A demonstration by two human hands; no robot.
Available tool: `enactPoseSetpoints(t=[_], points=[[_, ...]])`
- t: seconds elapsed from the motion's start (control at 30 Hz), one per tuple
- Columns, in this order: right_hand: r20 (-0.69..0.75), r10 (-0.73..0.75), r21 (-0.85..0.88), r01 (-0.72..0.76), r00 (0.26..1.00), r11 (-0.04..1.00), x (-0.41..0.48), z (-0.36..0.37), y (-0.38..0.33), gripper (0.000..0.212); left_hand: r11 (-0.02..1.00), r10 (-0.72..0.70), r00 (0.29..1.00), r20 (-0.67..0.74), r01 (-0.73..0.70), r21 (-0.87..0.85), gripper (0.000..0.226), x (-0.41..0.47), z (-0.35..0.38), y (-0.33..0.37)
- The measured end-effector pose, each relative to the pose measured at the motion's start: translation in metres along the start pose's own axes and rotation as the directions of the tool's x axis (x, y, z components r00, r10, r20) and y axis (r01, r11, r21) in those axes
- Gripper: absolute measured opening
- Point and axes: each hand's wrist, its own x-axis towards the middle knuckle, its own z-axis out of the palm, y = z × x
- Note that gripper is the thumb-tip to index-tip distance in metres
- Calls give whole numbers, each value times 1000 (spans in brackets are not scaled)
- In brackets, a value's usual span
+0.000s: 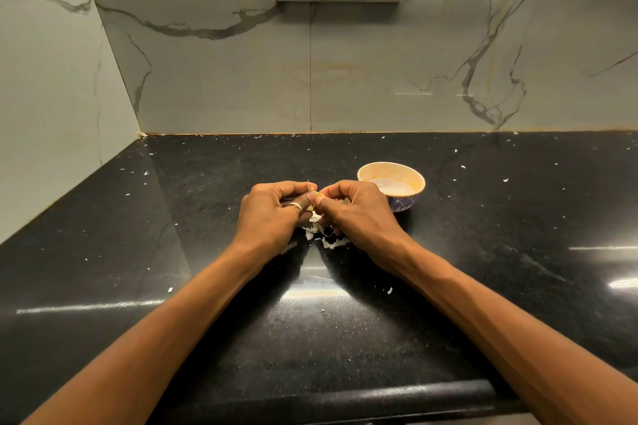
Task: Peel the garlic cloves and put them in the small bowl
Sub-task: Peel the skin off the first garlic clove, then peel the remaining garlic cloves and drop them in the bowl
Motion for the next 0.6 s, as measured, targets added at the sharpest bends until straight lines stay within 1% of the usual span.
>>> enactPoseSetpoints(t=[0.07,0.1,0.23,0.37,0.47,0.6], points=[[-6,-32,-71,31,999,997,-1,0,0,17,1000,-16,1000,16,17,-27,18,0,0,0],[-7,-49,-99,48,999,994,-1,-1,0,18,1000,-6,1000,26,6,-11,18,-1,-1,0],[-19,-112,-207,106,993,973,0,-3,1,19,987,88,996,25,-91,132,17,-3,-2,0],[-24,-210,-378,186,977,907,1,-6,4,20,952,203,979,19,-202,231,10,-5,-1,2],[2,-260,-409,238,966,881,-1,-7,6,20,934,241,969,62,-249,256,12,-7,-2,2],[-3,-306,-435,275,952,858,-2,-7,6,23,936,231,967,110,-252,247,14,-7,-5,2]])
